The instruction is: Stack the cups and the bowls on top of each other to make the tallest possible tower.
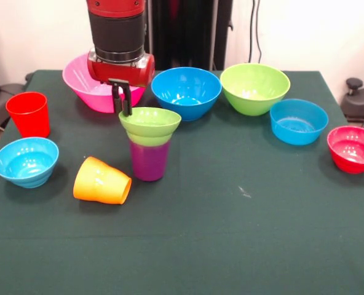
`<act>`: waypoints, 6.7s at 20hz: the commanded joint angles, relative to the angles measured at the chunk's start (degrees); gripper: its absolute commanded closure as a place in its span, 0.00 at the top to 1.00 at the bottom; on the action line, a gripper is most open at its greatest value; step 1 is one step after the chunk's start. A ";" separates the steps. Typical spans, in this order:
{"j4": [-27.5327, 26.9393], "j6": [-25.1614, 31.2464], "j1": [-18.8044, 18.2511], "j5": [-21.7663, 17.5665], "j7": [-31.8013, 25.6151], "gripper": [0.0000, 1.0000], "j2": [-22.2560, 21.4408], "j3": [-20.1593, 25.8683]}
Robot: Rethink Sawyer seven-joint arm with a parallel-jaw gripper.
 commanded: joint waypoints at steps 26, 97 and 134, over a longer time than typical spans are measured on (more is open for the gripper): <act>-7.04 1.86 2.62 -4.32 -10.54 1.00 6.12 -0.83; -3.77 4.65 30.49 11.13 20.27 1.00 -6.95 -13.13; 0.45 -7.75 48.74 19.09 26.37 1.00 -1.92 -31.10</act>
